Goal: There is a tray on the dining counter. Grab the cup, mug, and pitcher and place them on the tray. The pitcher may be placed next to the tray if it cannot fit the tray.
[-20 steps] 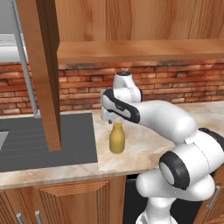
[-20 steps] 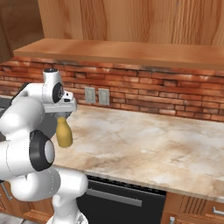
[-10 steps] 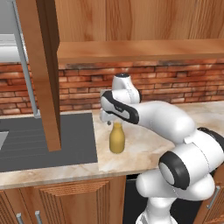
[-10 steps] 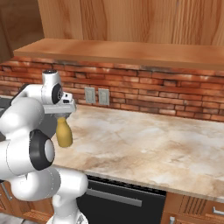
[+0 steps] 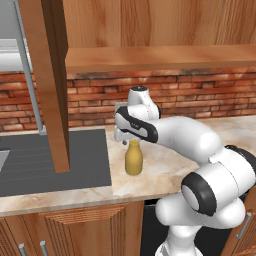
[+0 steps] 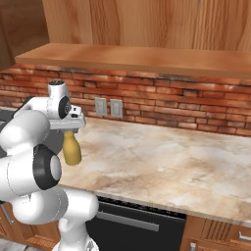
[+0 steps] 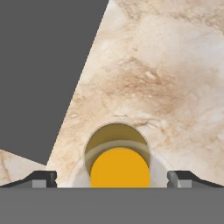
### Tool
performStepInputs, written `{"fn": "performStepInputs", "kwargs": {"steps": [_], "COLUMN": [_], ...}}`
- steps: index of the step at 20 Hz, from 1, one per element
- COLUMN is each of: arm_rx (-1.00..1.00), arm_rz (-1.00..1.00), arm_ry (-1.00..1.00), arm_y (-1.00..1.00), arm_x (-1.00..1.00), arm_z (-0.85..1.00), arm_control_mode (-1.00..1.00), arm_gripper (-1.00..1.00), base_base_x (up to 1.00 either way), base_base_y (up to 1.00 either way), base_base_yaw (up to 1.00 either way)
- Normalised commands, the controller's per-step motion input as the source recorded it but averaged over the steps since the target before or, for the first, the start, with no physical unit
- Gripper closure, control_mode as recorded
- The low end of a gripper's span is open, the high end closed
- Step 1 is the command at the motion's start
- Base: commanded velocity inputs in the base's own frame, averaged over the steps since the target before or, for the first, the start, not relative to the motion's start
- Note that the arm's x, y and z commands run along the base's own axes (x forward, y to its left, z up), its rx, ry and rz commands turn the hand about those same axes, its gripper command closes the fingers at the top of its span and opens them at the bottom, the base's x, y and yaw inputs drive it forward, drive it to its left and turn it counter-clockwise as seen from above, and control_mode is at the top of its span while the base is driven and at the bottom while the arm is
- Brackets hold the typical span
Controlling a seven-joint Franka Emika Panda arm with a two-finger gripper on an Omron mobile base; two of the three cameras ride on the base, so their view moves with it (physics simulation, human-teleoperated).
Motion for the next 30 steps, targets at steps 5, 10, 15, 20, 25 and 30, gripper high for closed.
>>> {"fn": "performStepInputs", "kwargs": {"steps": [5, 10, 15, 20, 25, 30], "arm_rx": [0.00, 0.00, 0.00, 0.00, 0.00, 0.00], "arm_rz": [0.00, 0.00, 0.00, 0.00, 0.00, 0.00], "arm_ry": [0.00, 0.00, 0.00, 0.00, 0.00, 0.00], "arm_y": [0.00, 0.00, 0.00, 0.00, 0.00, 0.00], "arm_x": [0.00, 0.00, 0.00, 0.00, 0.00, 0.00], "arm_z": [-0.13, -0.12, -0.10, -0.04, 0.00, 0.00], "arm_control_mode": [-1.00, -1.00, -1.00, -1.00, -1.00, -1.00], "arm_gripper": [-1.00, -1.00, -1.00, -1.00, -1.00, -1.00], "base_base_x": [0.00, 0.00, 0.00, 0.00, 0.00, 0.00], "base_base_y": [0.00, 0.00, 0.00, 0.00, 0.00, 0.00], "base_base_yaw": [0.00, 0.00, 0.00, 0.00, 0.00, 0.00]}}
